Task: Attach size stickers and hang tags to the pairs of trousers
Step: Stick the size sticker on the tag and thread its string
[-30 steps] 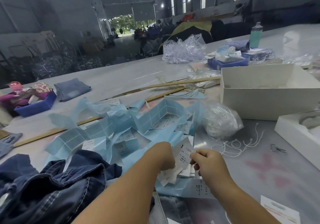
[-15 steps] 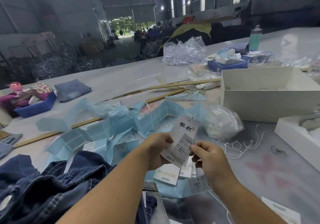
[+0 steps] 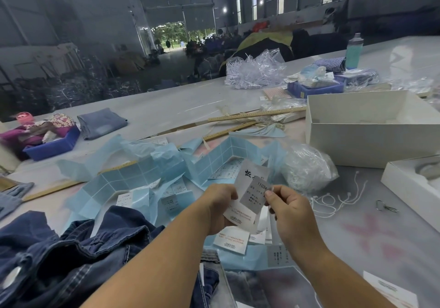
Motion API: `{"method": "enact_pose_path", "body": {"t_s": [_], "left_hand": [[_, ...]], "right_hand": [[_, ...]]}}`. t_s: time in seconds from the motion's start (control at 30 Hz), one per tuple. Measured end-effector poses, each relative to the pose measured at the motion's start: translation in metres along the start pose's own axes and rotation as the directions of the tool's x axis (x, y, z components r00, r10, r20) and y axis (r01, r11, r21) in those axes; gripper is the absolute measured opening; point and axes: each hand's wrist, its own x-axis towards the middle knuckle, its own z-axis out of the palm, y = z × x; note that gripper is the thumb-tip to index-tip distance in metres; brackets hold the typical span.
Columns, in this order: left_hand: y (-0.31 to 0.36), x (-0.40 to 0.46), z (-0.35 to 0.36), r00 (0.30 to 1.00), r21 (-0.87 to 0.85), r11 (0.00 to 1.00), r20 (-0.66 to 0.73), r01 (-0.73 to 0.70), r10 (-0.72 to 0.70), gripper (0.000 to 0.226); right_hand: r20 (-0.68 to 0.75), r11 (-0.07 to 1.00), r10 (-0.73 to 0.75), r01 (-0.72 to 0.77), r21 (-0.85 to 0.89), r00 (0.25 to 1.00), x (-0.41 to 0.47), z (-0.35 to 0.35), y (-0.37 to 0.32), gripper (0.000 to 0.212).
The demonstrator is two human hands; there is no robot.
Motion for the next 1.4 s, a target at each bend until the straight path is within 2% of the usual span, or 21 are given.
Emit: {"method": "enact_pose_path", "body": {"t_s": [0.13, 0.2, 0.37, 0.6, 0.73, 0.87, 0.97, 1.03, 1.1, 1.17, 1.23, 1.3, 1.4], "left_hand": [[0.000, -0.005, 0.003, 0.975, -0.016, 1.000, 0.222, 0.000, 0.003, 0.033], [-0.001, -0.005, 0.004, 0.965, -0.005, 1.000, 0.263, 0.001, 0.000, 0.037], [-0.003, -0.003, 0.003, 0.966, 0.015, 1.000, 0.258, -0.007, 0.003, 0.039], [-0.003, -0.005, 0.002, 0.971, -0.013, 1.000, 0.238, 0.006, -0.003, 0.042], [-0.003, -0.005, 0.003, 0.963, 0.007, 1.000, 0.269, 0.006, -0.007, 0.042], [-0.007, -0.002, 0.008, 0.957, 0.059, 0.998, 0.288, -0.036, 0.017, 0.027], [-0.010, 0.002, 0.010, 0.981, 0.180, 0.978, 0.181, -0.107, 0.074, 0.021], [-0.010, 0.003, 0.011, 0.988, 0.229, 0.966, 0.115, -0.124, 0.100, 0.019], [-0.008, 0.003, 0.010, 0.992, 0.296, 0.946, 0.036, -0.129, 0.124, 0.018], [-0.007, 0.006, 0.008, 0.988, 0.362, 0.922, -0.018, -0.137, 0.154, 0.018], [-0.007, 0.009, 0.006, 0.982, 0.409, 0.899, -0.033, -0.156, 0.186, 0.018], [-0.007, 0.011, 0.006, 0.978, 0.443, 0.880, -0.025, -0.173, 0.205, 0.017], [-0.007, 0.009, 0.007, 0.977, 0.445, 0.877, -0.020, -0.181, 0.212, 0.009]], "right_hand": [[0.003, 0.997, 0.032, -0.032, -0.067, 0.999, 0.003, 0.006, 0.001, 0.026], [-0.014, 0.993, 0.043, -0.044, -0.108, 0.999, 0.005, 0.007, 0.003, 0.027], [-0.069, 0.984, 0.007, -0.020, -0.179, 0.998, 0.007, 0.009, 0.007, 0.028], [-0.138, 0.981, -0.022, -0.006, -0.193, 0.990, 0.007, 0.010, 0.010, 0.028], [-0.157, 0.944, -0.102, 0.046, -0.327, 0.982, 0.006, 0.009, 0.011, 0.027], [-0.138, 0.830, -0.233, 0.123, -0.544, 0.963, 0.005, 0.008, 0.014, 0.022], [-0.112, 0.724, -0.276, 0.130, -0.678, 0.955, 0.005, 0.009, 0.020, 0.016], [-0.142, 0.706, -0.212, 0.051, -0.707, 0.967, 0.012, 0.001, 0.027, 0.020], [-0.213, 0.696, -0.025, -0.136, -0.705, 0.977, 0.026, -0.020, 0.035, 0.029], [-0.262, 0.625, 0.083, -0.255, -0.738, 0.961, 0.037, -0.046, 0.046, 0.024], [-0.269, 0.487, 0.067, -0.267, -0.832, 0.961, 0.042, -0.065, 0.056, 0.024], [-0.219, 0.335, 0.024, -0.214, -0.918, 0.975, 0.045, -0.071, 0.064, 0.029], [-0.150, 0.232, -0.003, -0.145, -0.962, 0.989, 0.048, -0.067, 0.067, 0.026]]}}
